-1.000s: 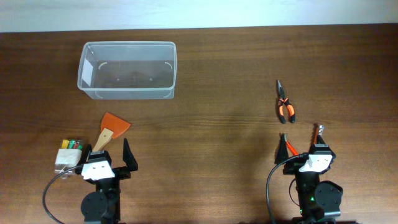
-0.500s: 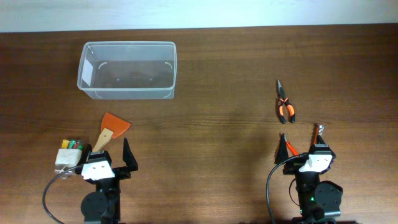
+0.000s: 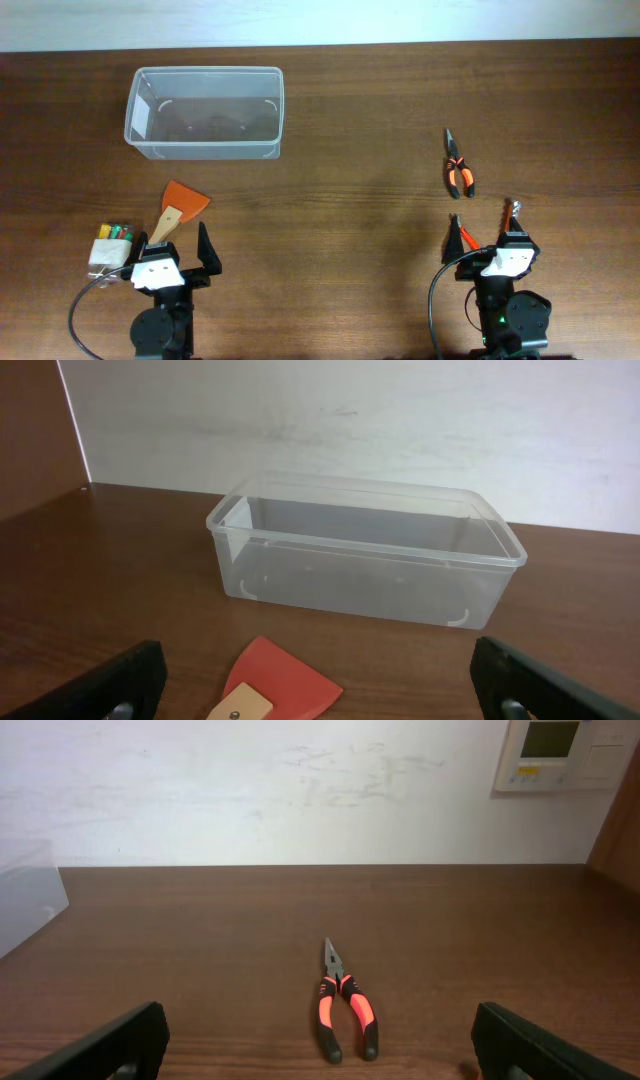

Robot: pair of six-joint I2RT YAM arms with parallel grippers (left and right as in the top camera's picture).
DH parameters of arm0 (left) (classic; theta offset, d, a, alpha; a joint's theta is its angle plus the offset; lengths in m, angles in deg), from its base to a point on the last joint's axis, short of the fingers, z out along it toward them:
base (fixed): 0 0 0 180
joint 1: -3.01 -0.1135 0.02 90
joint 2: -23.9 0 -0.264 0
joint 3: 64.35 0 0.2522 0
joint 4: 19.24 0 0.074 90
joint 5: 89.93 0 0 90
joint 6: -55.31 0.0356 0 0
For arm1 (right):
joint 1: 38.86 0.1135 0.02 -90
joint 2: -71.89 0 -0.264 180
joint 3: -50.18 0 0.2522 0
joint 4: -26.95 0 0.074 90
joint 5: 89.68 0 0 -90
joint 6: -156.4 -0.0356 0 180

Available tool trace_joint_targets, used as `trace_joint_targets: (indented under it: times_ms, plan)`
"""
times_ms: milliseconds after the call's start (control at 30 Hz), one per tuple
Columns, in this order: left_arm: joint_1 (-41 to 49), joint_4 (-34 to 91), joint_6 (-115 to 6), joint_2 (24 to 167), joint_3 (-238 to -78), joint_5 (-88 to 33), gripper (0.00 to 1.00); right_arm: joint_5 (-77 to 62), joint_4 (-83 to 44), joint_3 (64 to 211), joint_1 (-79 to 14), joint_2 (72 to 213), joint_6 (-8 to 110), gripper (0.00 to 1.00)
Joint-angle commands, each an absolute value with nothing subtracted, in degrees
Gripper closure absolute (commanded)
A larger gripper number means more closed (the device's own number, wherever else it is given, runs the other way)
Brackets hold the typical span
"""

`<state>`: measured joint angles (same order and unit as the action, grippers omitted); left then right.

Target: Pack container

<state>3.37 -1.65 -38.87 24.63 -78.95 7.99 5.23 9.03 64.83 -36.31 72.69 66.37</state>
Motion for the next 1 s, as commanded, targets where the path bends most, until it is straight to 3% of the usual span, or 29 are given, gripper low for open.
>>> trace_joint_targets:
  times_ms: [0, 200, 600, 800, 967]
  plan:
    - [3.4, -1.6, -39.6, 24.2, -78.6, 7.4, 0.01, 5.9, 9.1, 64.3, -36.6, 72.1, 65.9, 0.02]
    - [3.4, -1.6, -39.6, 24.2, -78.6, 7.4, 0.01, 5.5, 9.0, 64.3, -36.6, 72.1, 65.9, 0.01]
    - [3.4, -1.8, -41.6, 24.3, -78.8, 4.8, 0.01, -9.3, 7.9, 65.8, -36.6, 75.0, 60.1, 0.02]
    - [3.3, 6.9, -41.5, 29.9, -89.7, 0.6, 0.01, -12.9, 3.2, 78.3, -36.6, 86.8, 59.9, 0.01]
    - [3.2, 16.8, -41.5, 45.0, -105.1, 0.9, 0.01, -13.7, -7.3, 96.8, -36.6, 105.4, 59.9, 0.02]
